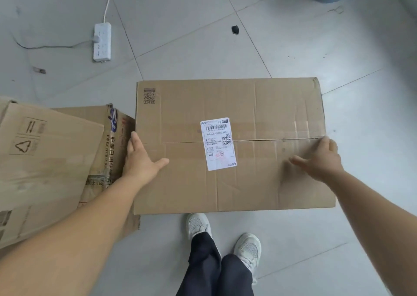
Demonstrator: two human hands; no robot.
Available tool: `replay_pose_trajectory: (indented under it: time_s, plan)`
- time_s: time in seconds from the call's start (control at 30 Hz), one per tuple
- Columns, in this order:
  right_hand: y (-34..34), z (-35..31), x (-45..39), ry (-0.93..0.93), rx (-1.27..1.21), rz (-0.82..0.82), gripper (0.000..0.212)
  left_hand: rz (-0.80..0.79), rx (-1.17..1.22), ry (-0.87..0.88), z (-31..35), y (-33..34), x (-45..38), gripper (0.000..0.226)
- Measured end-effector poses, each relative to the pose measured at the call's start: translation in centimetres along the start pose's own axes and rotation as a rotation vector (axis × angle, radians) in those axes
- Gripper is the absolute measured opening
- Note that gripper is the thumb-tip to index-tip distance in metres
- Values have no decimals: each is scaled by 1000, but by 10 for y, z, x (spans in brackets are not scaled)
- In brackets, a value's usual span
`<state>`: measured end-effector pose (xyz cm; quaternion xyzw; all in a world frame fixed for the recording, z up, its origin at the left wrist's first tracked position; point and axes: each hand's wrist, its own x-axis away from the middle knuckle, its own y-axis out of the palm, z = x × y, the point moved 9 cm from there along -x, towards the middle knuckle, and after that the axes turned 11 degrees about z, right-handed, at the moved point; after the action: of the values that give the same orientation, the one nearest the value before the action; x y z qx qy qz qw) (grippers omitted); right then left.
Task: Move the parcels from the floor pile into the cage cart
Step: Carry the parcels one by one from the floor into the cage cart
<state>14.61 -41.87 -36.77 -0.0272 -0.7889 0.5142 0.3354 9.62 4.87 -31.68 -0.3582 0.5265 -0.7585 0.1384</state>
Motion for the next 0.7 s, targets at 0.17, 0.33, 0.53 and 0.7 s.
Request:
replay_pose_trajectory:
  time_s: [0.17,0.33,0.53,0.7]
  plan:
    - [13,17,-22,87,-174,-25,123,6,104,-50,-8,7,-7,120]
    - [12,21,-26,120,-295,-31,128,17,207,-71,-13,9,-13,123]
    - [-7,24,-21,113,-337,0,123,29,290,-73,-13,1,-5,122]
    - [-60,28,1,91,-345,41,113,26,338,-58,5,-28,26,121]
